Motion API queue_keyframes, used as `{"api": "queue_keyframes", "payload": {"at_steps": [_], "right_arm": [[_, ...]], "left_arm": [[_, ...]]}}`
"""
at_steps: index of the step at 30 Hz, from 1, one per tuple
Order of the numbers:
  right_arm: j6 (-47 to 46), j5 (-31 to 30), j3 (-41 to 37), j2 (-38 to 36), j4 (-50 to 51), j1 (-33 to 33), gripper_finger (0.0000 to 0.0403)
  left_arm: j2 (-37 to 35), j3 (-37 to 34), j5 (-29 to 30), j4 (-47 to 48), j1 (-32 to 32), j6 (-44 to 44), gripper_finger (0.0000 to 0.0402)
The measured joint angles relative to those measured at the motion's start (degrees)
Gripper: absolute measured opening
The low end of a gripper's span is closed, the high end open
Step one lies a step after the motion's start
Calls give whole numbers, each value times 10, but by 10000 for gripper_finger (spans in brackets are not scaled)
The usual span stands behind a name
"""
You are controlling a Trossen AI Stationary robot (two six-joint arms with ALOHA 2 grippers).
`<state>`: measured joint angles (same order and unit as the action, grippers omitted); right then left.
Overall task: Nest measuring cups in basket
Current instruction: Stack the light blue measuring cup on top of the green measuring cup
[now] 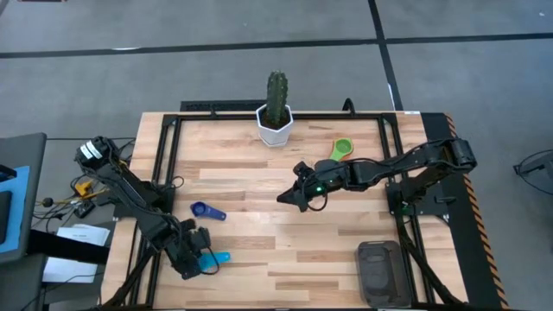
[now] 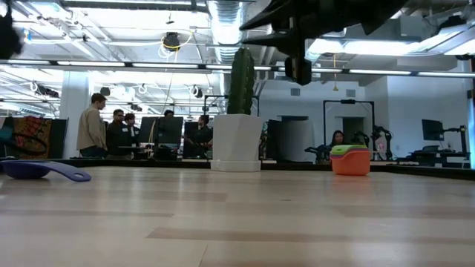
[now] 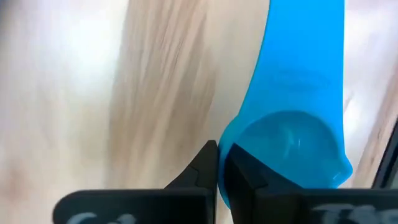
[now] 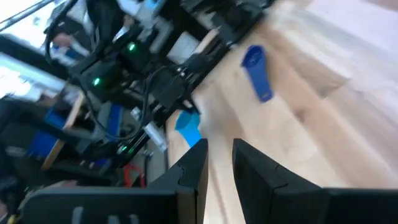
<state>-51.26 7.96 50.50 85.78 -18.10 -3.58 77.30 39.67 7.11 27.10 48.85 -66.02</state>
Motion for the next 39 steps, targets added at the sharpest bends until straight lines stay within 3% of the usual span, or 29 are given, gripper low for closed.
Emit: {"api": "queue_keyframes", "payload": {"at_steps": [8, 11, 18, 23, 30, 39], "right_arm": [[-18, 56, 0, 0, -50, -2, 112], [-37, 57, 0, 8, -53, -6, 133], [-74, 74, -1, 19, -51, -22, 197], [-76, 74, 13, 18, -67, -35, 216], [-68, 72, 64, 47, -50, -22, 197], [-74, 79, 111, 99, -2, -17, 170]], "left_arm": [[0, 111, 127, 59, -90, 467, 2], [0, 150, 166, 60, -139, 602, 2], [0, 230, 191, 60, -243, 865, 2], [0, 265, 178, 58, -289, 995, 1], [19, 275, 161, 4, -330, 1120, 1], [34, 274, 160, -25, -344, 1194, 1]]}}
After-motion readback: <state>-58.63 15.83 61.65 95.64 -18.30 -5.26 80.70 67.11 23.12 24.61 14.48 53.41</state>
